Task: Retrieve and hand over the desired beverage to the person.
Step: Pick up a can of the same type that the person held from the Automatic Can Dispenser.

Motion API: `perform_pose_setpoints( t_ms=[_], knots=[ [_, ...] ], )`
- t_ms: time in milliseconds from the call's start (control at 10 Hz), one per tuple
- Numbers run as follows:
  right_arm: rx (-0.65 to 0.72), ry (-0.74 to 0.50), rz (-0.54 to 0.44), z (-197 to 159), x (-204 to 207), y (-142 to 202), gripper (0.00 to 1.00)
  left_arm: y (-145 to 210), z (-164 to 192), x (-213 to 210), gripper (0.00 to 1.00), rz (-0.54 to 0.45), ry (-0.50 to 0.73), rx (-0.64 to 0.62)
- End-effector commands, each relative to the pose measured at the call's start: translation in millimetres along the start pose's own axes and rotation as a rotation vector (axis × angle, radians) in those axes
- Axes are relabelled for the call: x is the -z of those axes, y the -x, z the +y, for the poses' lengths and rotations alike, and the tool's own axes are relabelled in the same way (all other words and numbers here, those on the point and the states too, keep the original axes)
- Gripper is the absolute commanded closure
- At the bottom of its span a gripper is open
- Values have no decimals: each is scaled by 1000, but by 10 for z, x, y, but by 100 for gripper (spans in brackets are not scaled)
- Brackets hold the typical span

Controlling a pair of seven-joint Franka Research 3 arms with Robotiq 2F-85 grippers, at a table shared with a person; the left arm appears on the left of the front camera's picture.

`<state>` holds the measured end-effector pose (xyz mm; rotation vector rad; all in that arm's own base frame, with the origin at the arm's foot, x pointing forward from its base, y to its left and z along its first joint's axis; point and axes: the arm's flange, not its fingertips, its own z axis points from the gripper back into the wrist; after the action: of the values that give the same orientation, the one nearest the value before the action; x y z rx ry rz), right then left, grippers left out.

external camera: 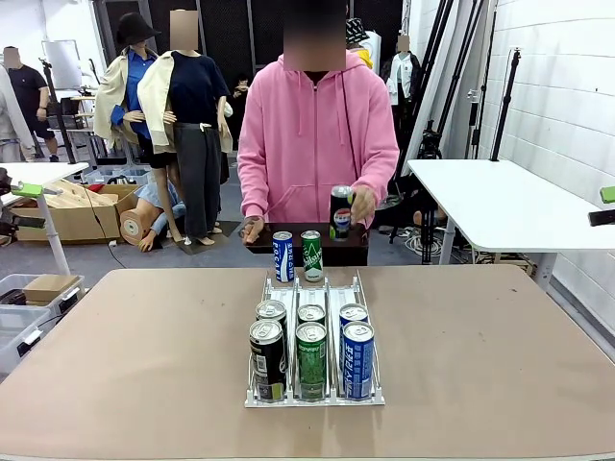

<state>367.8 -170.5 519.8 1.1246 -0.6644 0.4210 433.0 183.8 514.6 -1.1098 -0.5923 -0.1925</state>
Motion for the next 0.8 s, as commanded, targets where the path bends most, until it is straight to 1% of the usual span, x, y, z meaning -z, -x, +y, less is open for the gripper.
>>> perform_pose_setpoints(
  t_ms=[0, 700],
  knots=[
    [-12, -11, -2, -10, -5, -2, 0, -2, -24, -22, 0, -6, 4, -1],
    [-12, -11, -2, -10, -5, -2, 0, -2, -24, -22, 0, -6, 4, -1]
  ],
)
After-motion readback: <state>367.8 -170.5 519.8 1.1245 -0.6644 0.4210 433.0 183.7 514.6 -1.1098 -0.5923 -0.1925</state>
